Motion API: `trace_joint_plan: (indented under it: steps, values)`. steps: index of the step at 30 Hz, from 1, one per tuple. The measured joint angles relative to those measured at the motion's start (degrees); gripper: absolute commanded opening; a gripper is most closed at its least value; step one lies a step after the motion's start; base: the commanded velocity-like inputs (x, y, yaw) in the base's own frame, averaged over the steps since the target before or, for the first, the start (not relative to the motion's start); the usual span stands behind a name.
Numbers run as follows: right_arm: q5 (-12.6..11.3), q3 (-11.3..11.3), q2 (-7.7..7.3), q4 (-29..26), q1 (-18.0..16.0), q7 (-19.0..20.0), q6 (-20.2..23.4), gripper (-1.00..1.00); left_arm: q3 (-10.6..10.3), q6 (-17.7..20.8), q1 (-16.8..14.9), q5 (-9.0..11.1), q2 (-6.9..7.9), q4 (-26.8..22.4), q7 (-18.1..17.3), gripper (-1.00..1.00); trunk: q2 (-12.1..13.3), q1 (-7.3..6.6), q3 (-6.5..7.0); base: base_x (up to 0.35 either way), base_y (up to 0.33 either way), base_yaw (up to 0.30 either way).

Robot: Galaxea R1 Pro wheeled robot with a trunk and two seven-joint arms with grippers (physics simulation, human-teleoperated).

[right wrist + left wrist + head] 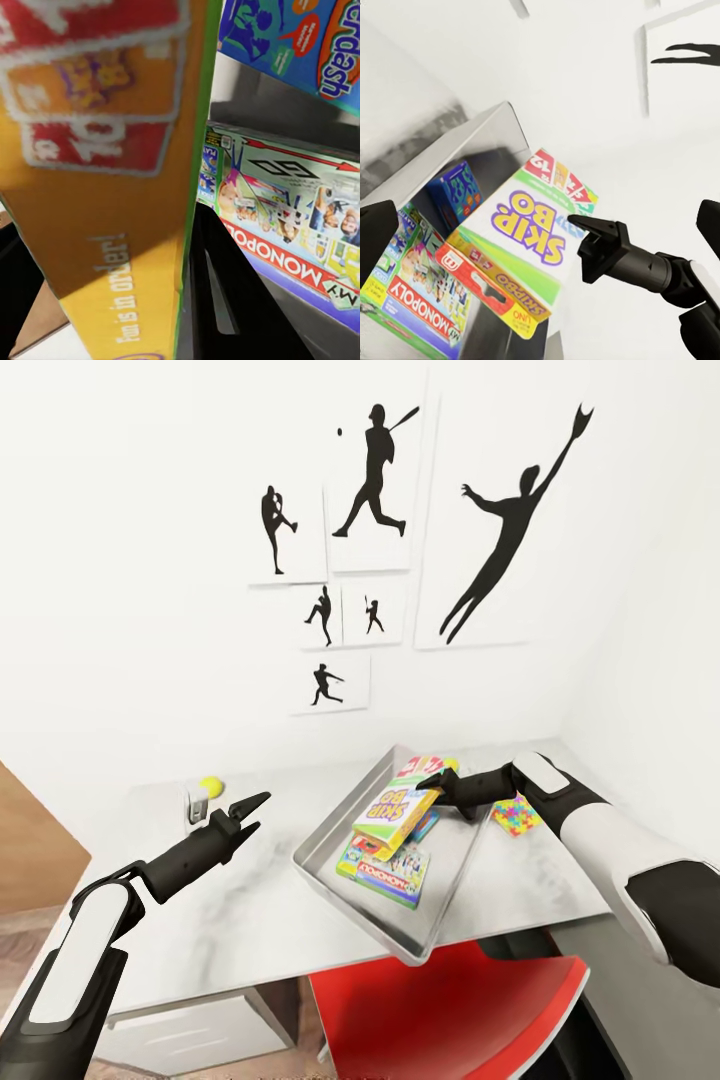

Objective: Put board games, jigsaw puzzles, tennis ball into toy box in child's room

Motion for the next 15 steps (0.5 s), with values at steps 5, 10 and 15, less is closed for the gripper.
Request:
trace_joint_plan:
  steps: [5, 10, 15]
  values:
    - [-0.46, -0.03, -0.01, -0.16, -0.03, 0.18, 0.00, -1.00, 0.00, 0.00, 0.00, 0.00, 0.00, 0.00, 0.00, 1.00, 0.00, 0.00, -0.47, 0.000, 0.000, 0.000]
    - [-0.75, -0.12, 0.00, -0.37, -0.31, 0.38, 0.01, -1.00, 0.00, 0.00, 0.00, 0.00, 0.00, 0.00, 0.00, 1.00, 0.00, 0.00, -0.93, 0.000, 0.000, 0.000]
    - [-0.82, -0.19, 0.00, -0.57, -0.41, 0.50, 0.01, -1.00, 0.00, 0.00, 0.00, 0.00, 0.00, 0.00, -0.01, 1.00, 0.00, 0.00, -1.40, 0.000, 0.000, 0.000]
